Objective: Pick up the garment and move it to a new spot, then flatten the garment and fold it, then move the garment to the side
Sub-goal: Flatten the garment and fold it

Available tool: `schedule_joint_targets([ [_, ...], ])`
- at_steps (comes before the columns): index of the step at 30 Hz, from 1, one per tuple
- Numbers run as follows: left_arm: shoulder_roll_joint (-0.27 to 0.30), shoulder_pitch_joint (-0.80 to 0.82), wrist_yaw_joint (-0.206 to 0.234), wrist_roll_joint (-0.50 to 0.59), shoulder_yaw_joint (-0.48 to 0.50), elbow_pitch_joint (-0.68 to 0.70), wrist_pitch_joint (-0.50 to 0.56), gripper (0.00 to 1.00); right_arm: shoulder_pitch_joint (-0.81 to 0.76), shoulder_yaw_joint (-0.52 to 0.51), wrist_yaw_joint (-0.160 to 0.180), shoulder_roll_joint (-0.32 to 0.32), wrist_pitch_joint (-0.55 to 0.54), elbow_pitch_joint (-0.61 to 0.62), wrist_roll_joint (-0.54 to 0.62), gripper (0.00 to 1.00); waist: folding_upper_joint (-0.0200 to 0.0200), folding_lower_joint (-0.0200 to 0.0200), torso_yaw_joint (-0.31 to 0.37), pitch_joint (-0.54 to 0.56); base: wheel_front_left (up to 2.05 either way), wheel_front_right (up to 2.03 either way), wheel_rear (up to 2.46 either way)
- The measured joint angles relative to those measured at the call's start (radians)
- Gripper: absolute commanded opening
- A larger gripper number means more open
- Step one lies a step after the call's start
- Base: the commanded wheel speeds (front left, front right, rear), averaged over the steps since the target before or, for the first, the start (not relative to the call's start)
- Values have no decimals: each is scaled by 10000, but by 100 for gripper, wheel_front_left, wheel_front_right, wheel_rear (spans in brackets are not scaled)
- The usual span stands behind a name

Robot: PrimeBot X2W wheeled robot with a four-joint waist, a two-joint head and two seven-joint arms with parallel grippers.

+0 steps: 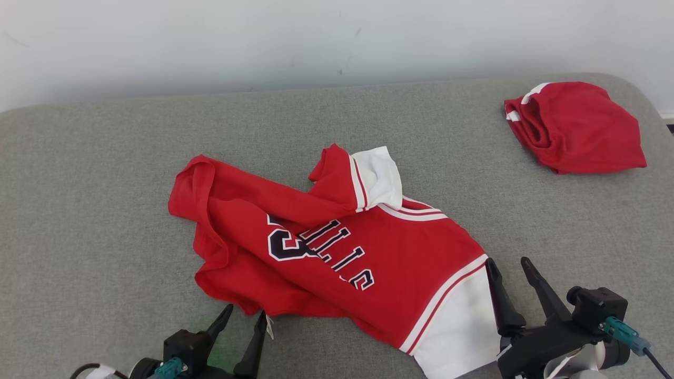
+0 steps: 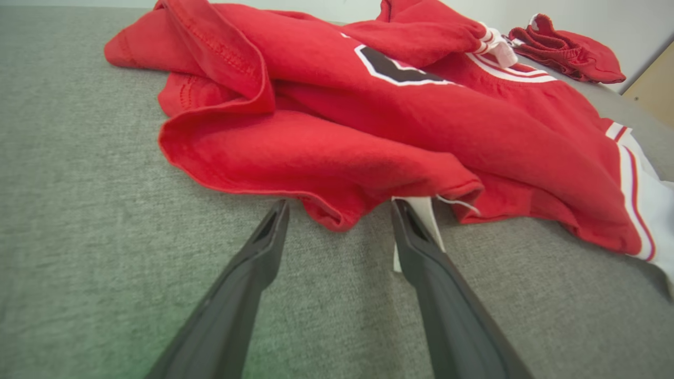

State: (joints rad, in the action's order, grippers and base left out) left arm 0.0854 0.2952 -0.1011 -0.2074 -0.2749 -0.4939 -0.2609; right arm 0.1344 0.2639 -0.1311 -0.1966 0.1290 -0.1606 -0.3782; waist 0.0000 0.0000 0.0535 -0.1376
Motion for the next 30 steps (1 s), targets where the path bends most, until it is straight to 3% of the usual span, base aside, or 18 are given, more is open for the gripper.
schedule_joint_targets([
  [1, -21, 49, 0, 15, -4, -100, 0, 100, 0, 2, 0, 2, -2, 2, 0, 100, 0, 0, 10, -3, 0, 0, 0],
  [2, -36, 109, 0, 50, -13, -249, 0, 81, 1, 2, 0, 2, -13, 0, 0, 100, 0, 0, 18, -6, 0, 0, 0],
  [3, -46, 157, 6, 88, -10, -351, 0, 47, 2, 10, 0, 0, -15, -2, 0, 100, 0, 0, 28, -5, 0, 0, 0],
  [4, -56, 201, 69, 136, -8, -464, 0, 7, 3, 25, 0, 0, -15, -4, 0, 100, 0, 0, 36, 1, 0, 0, 0],
  [5, -58, 226, 98, 201, -8, -531, 0, 0, 3, 33, 0, -2, -15, -12, 0, 100, 0, 0, 44, 10, 0, 0, 0],
  [11, -128, 254, 151, 286, 111, -497, 0, 0, -37, -19, 0, -17, -10, -105, 0, 100, 0, 0, -42, 146, 0, 0, 0],
  [19, -150, -558, 138, 251, 433, 880, 0, 0, -256, -69, 0, 29, 10, -159, -12, 100, 0, 0, -441, 431, 0, 0, 0],
  [30, 477, -1997, 261, 105, 775, 2782, 334, 0, -459, -282, 0, 36, 29, -180, -71, 100, 0, 0, -1234, 718, 0, 0, 0],
])
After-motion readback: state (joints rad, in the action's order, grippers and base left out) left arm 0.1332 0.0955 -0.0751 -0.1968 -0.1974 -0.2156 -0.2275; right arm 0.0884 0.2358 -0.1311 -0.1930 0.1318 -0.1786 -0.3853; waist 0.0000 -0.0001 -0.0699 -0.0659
